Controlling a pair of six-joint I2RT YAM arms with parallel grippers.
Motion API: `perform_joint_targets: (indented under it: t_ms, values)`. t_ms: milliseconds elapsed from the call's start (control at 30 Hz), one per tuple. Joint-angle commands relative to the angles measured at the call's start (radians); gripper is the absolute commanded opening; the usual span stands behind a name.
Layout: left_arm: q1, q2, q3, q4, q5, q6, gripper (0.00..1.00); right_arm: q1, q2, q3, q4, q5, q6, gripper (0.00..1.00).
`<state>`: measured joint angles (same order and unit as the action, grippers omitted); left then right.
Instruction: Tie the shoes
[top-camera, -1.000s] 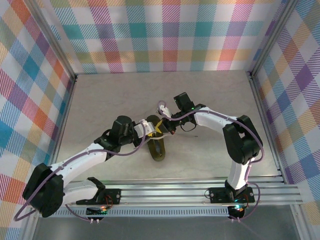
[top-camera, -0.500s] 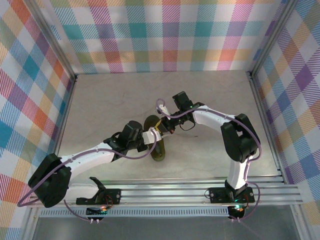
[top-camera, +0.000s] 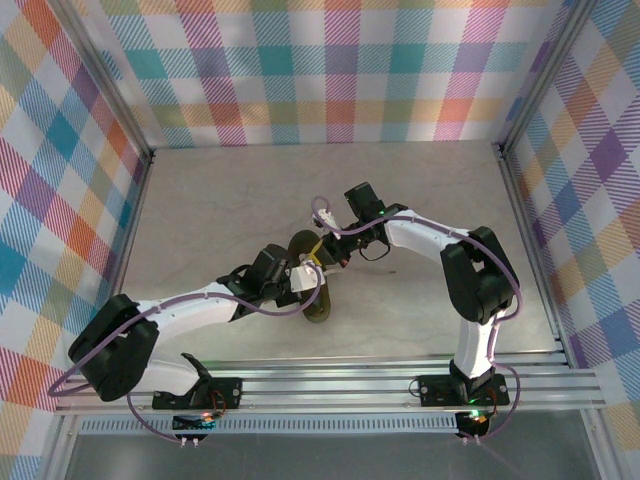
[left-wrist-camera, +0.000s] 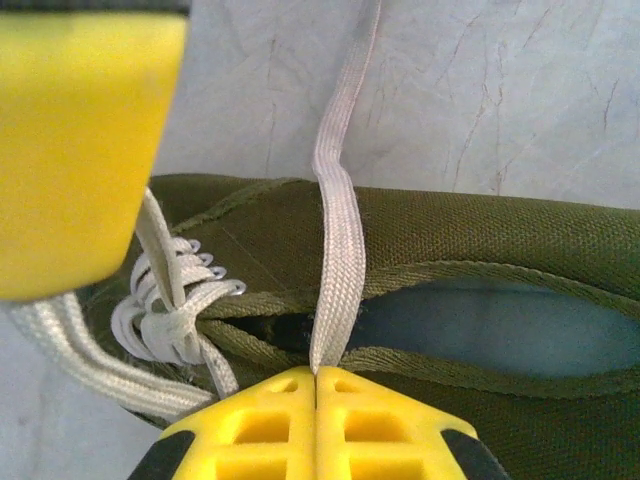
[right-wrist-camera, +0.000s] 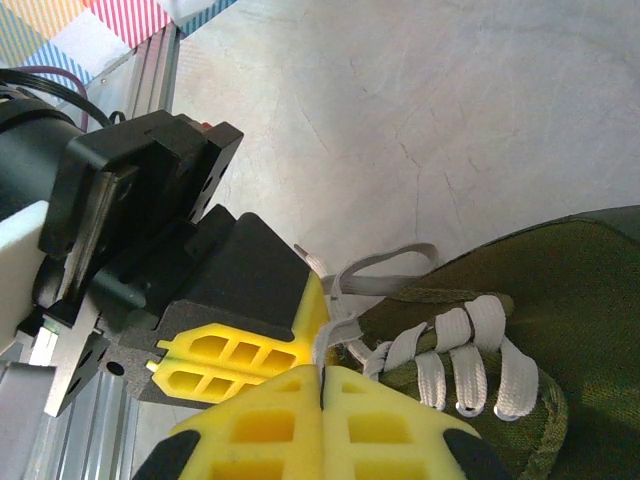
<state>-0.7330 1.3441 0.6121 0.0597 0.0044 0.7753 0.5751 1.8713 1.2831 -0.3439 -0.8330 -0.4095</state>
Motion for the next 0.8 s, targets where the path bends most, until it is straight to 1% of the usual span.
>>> perform_joint_targets:
  t_ms: [0, 133, 267, 467, 700, 767]
  values:
    - [-0.002, -0.064, 0.001, 0.049, -0.012, -0.042, 0.00, -0.009, 0.002, 0.025, -0.019, -0.044, -0.034, 0.00]
    - [0.041, -0.100, -0.004, 0.065, 0.004, -0.117, 0.00, -0.009, -0.006, 0.021, -0.018, -0.048, -0.032, 0.00]
    - [0.078, -0.096, -0.003, 0.069, 0.048, -0.156, 0.00, -0.009, -0.018, 0.018, -0.018, -0.052, -0.032, 0.00]
    - [0.094, -0.043, 0.020, 0.079, 0.076, -0.185, 0.03, -0.009, -0.024, 0.009, -0.019, -0.056, -0.032, 0.00]
    - [0.103, -0.010, 0.031, 0.101, 0.104, -0.191, 0.03, -0.009, -0.026, 0.000, 0.002, -0.052, -0.018, 0.00]
    - [0.104, -0.007, 0.031, 0.111, 0.106, -0.193, 0.05, -0.009, -0.026, 0.002, 0.002, -0.059, -0.018, 0.00]
